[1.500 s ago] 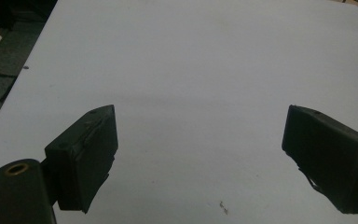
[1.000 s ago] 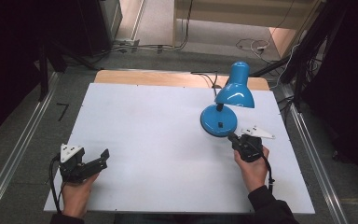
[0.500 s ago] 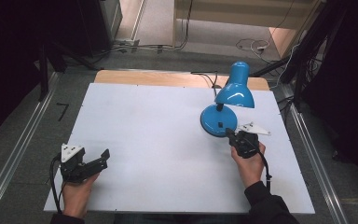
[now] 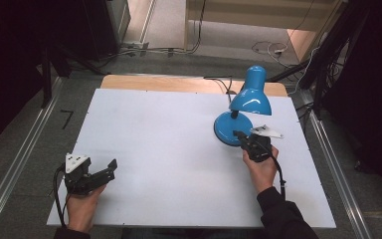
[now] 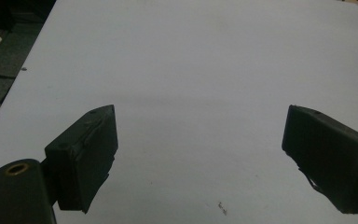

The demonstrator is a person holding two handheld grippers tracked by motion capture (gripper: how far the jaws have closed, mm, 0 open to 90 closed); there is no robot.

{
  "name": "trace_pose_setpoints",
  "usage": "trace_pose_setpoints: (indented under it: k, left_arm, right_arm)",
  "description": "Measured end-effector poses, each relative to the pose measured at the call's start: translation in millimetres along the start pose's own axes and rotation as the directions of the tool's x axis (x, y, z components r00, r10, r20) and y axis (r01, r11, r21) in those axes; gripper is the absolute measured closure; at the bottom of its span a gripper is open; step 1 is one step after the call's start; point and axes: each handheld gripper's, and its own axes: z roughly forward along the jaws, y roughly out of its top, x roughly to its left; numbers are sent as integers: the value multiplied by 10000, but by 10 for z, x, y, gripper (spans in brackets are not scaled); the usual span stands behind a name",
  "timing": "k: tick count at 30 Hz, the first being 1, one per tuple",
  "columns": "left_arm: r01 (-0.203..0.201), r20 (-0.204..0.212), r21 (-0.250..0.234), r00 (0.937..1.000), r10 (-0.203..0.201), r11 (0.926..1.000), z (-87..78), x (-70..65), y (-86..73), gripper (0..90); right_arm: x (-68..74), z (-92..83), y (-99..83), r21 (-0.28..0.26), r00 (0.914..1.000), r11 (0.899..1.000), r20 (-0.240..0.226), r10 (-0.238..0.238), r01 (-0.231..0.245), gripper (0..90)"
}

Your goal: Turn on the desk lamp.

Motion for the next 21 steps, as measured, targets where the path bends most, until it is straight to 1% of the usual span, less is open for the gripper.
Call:
trace_pose_setpoints:
  k: [4,7,9,14,17,21]
  left_arm:
    - [9,-33,15,10000,-9,10000,5,4,-2,108]
    - [-17,-31,33,10000,17,10000,5,-2,-2,108]
    - [-5,-24,25,10000,5,10000,5,-2,-2,108]
    - [8,-42,38,10000,-8,10000,6,4,0,108]
    - [36,-25,8,10000,-36,10000,6,4,0,108]
    - [-1,-40,35,10000,1,10000,7,3,-1,108]
  right_arm:
    - [-17,49,-5,19,9999,10000,104,52,-52,876]
    - [-33,76,8,-74,9999,9999,118,70,-69,876]
    - [-36,96,18,-101,9998,9998,93,182,-181,876]
    - [-60,162,6,-15,9997,9998,185,181,-180,876]
    - [-74,191,6,-34,9995,9997,166,252,-252,876]
    - [-70,223,13,-8,9996,9998,178,202,-201,876]
